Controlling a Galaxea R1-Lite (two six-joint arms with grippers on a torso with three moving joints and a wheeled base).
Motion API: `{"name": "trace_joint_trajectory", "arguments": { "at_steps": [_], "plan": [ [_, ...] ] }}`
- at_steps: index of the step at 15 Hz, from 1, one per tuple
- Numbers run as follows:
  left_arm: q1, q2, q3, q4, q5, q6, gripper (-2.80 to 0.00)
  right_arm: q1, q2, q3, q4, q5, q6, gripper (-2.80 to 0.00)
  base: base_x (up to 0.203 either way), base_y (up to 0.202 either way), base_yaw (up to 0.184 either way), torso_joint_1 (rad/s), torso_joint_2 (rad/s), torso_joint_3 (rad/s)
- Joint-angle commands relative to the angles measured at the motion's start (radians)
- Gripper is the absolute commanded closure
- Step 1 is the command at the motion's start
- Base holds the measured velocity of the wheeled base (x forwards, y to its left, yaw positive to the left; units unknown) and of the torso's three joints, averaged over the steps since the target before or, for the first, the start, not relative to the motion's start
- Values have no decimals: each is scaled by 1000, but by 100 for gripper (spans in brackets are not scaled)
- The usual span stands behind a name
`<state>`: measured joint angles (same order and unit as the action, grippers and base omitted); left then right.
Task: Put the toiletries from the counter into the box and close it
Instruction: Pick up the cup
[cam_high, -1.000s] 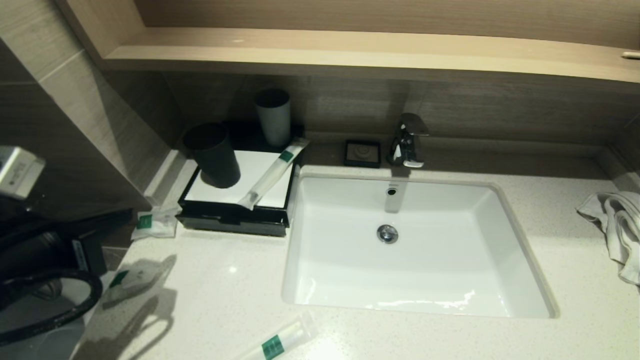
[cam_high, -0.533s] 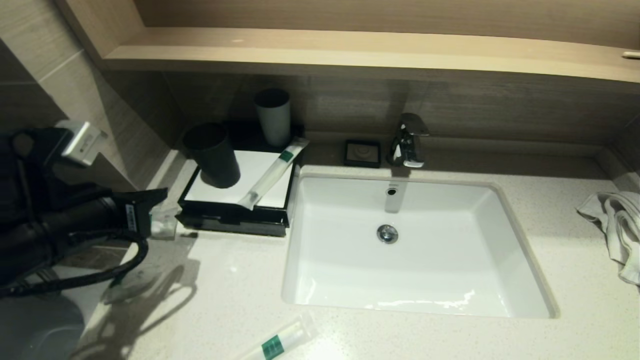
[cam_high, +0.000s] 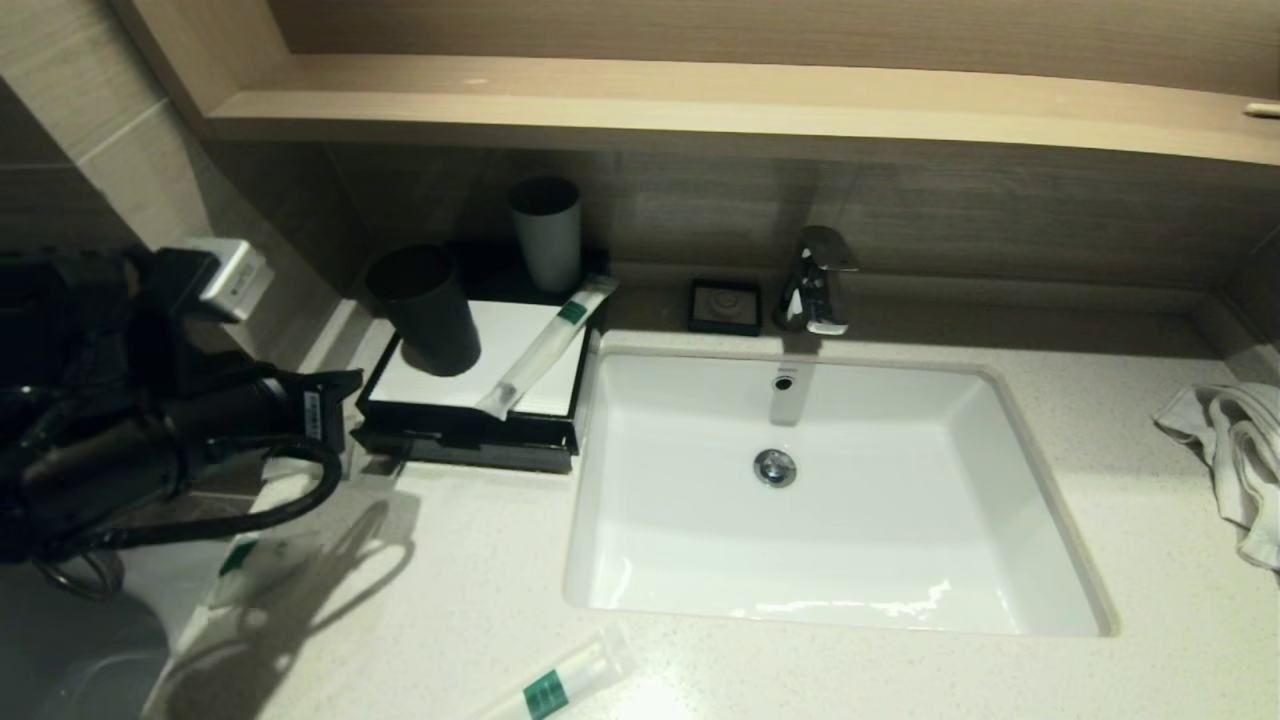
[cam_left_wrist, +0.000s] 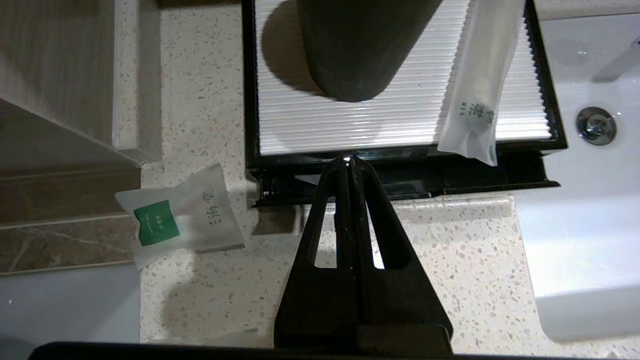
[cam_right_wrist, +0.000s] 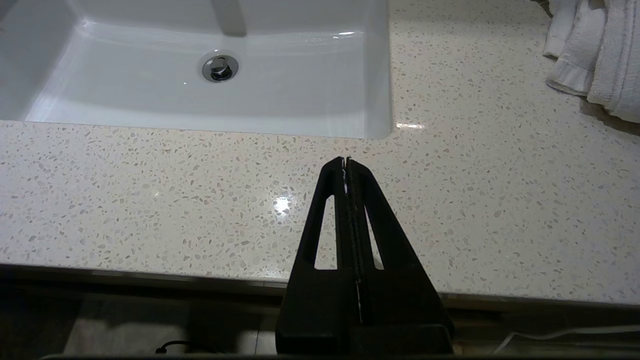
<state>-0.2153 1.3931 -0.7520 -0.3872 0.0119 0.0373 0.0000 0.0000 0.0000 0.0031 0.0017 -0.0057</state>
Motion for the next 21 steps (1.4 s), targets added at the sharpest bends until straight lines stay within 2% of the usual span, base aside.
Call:
{"name": "trace_joint_trajectory", "arguments": {
  "at_steps": [1, 2, 7, 11, 20, 21],
  "plan": [
    [-9, 77, -36, -11, 44, 2, 0, 0, 0, 0, 0, 0, 0, 0, 0, 0, 0, 0, 0, 0],
    [-29, 91, -43, -24, 75, 1, 0, 0, 0, 0, 0, 0, 0, 0, 0, 0, 0, 0, 0, 0],
    [-94, 133, -46, -49, 129, -5, 0, 0, 0, 0, 0, 0, 0, 0, 0, 0, 0, 0, 0, 0],
    [-117, 190, -36, -144, 199, -13, 0, 0, 0, 0, 0, 0, 0, 0, 0, 0, 0, 0, 0, 0],
    [-118, 213, -53, -155, 220, -37, 0, 0, 0, 0, 0, 0, 0, 0, 0, 0, 0, 0, 0, 0],
    [-118, 218, -55, -156, 220, -39, -280, 0, 0, 0, 0, 0, 0, 0, 0, 0, 0, 0, 0, 0]
  ]
}}
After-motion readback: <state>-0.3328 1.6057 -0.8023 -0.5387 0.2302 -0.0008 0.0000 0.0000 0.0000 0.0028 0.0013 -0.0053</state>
